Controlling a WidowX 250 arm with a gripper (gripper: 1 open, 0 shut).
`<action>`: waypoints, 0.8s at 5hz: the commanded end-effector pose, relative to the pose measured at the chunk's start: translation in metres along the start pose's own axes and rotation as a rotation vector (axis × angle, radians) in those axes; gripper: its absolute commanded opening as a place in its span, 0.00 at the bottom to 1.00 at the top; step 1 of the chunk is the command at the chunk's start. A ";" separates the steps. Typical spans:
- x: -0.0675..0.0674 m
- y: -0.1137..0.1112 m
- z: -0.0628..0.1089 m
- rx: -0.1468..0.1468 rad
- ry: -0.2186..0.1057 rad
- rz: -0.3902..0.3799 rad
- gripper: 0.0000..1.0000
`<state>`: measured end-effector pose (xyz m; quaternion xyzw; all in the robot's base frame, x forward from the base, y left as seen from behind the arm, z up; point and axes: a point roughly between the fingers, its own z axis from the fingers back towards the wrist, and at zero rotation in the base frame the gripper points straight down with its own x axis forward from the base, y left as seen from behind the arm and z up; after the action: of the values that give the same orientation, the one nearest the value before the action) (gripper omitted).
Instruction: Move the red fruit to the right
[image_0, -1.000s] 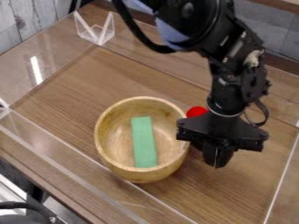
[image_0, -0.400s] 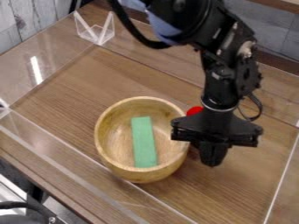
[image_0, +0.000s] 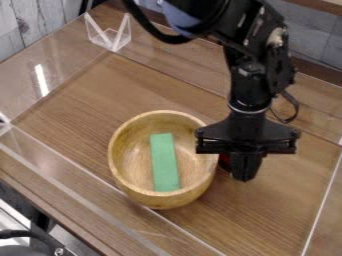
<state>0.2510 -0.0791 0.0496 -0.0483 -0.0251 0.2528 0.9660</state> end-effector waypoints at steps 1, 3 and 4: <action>0.014 -0.011 0.020 -0.075 -0.041 0.048 0.00; 0.020 -0.012 0.028 -0.111 -0.004 0.124 0.00; 0.022 -0.014 0.031 -0.127 0.012 0.150 0.00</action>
<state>0.2642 -0.0768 0.0652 -0.0957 -0.0023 0.3226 0.9417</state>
